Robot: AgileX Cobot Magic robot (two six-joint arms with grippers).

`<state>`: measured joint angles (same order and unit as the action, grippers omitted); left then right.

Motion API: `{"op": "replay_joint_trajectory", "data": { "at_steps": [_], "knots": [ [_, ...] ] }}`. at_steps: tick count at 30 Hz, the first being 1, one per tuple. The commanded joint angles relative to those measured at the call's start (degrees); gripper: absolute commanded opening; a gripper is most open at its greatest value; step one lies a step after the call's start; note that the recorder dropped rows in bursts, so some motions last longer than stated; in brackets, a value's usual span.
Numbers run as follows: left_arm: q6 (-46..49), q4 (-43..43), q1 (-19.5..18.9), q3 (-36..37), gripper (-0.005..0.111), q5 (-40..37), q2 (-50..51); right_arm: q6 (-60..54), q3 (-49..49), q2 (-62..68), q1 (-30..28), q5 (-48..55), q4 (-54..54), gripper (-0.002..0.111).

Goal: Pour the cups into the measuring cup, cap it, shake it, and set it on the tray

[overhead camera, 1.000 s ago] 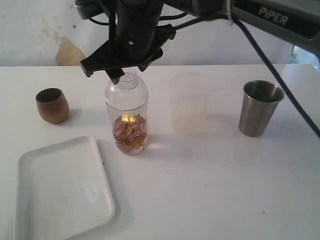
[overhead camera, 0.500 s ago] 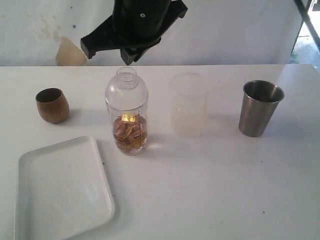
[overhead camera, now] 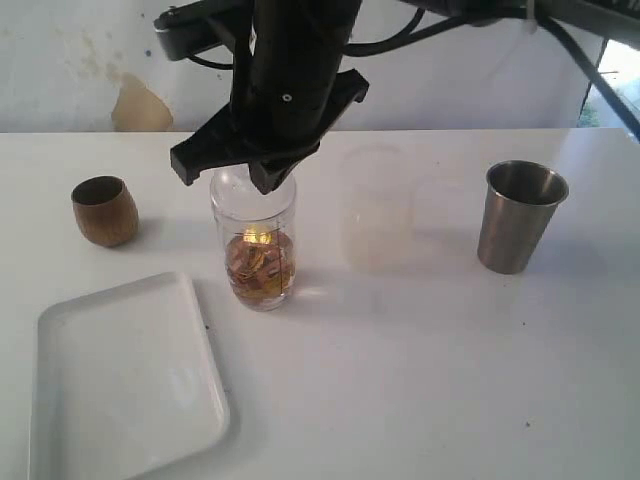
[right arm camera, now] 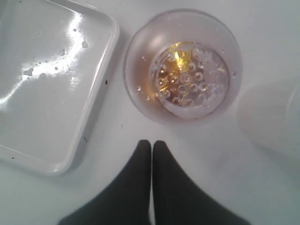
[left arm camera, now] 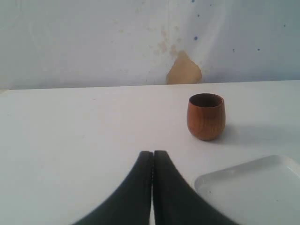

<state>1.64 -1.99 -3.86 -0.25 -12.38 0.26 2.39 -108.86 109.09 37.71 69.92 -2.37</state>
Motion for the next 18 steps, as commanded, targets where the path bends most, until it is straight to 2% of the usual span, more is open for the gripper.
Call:
{"op": "replay_joint_trajectory", "data": {
  "at_steps": [1, 7, 18],
  "knots": [
    [-0.09, -0.1, -0.09, 0.25, 0.001, 0.31, -0.26, -0.68, 0.37, 0.38, 0.03, 0.04, -1.28, 0.0],
    [-0.09, -0.1, -0.09, 0.25, 0.001, 0.31, -0.26, -0.45, 0.37, 0.41, 0.03, -0.72, -5.51, 0.0],
    [-0.09, -0.1, -0.09, 0.25, 0.001, 0.31, -0.26, 1.31, 0.37, 0.41, 0.03, -4.86, -5.68, 0.0]
  ]
}}
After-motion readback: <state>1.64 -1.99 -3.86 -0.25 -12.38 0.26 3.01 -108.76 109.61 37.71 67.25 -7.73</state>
